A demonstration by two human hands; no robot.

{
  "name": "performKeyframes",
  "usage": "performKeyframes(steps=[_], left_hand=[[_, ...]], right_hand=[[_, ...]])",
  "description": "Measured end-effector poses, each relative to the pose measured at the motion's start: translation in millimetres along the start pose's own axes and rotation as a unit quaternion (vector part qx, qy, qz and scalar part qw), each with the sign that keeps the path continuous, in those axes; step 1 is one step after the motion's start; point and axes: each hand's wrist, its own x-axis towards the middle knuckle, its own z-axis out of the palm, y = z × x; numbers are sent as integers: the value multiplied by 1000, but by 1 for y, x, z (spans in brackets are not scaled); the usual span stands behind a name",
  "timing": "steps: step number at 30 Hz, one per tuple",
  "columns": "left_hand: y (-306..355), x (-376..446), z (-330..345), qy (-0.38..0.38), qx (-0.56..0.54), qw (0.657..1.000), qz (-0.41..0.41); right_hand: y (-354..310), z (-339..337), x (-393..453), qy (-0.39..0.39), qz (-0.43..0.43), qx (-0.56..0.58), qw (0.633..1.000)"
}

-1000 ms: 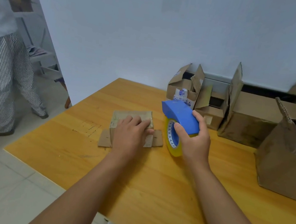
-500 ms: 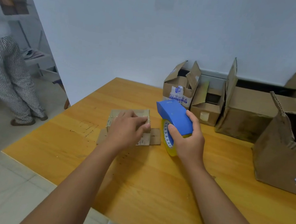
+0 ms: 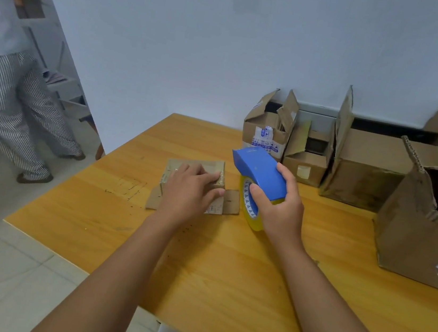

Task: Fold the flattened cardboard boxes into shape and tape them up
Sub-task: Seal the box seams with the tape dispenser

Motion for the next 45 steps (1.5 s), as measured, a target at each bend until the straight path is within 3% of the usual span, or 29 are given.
performKeyframes(steps=[5, 18, 28, 34, 45], left_hand=[[1, -1, 1, 37, -34, 999, 7], [6, 2, 17, 81, 31, 996, 19], [13, 3, 17, 74, 11, 997, -31], [3, 4, 16, 36, -15, 999, -3], [-3, 0, 18, 58, -26, 998, 22]], right_hand=[[-1, 0, -1, 0, -3, 2, 1000], [0, -1, -4, 1, -3, -12, 1000], [0, -2, -8, 19, -6, -6, 1000], [1, -2, -9, 20, -9, -5, 1000], [2, -1, -5, 18, 9, -5, 1000]])
